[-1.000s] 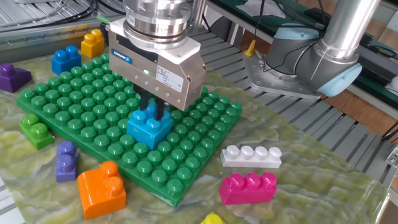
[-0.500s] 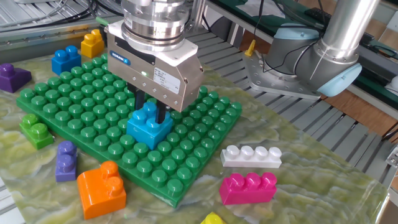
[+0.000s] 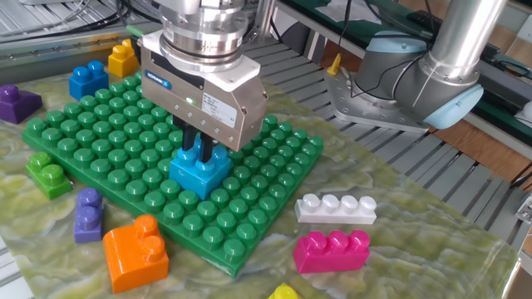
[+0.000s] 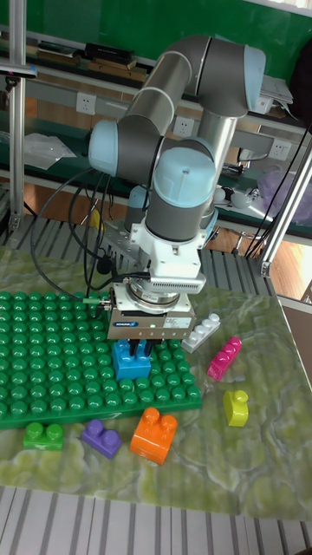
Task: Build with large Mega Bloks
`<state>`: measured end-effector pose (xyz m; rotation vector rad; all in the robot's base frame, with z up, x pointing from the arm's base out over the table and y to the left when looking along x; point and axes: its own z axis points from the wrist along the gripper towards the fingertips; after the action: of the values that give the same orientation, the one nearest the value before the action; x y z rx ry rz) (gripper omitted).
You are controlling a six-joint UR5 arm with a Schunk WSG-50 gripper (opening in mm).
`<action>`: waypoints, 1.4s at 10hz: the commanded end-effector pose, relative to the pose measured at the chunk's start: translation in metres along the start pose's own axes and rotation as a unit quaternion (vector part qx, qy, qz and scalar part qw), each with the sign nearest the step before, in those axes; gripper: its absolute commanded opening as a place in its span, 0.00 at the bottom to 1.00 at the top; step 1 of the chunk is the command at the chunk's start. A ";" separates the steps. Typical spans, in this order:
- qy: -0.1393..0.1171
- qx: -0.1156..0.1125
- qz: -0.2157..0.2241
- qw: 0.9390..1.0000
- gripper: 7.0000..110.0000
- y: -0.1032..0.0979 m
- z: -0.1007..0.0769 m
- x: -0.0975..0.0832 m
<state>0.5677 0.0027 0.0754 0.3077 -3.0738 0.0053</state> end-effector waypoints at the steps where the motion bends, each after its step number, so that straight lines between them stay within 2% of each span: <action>1: -0.003 -0.004 0.001 1.000 0.15 -0.001 0.002 -0.002; 14: 0.007 -0.008 -0.006 1.000 0.15 -0.001 0.007 0.004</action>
<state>0.5649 -0.0013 0.0682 0.3302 -3.0568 0.0038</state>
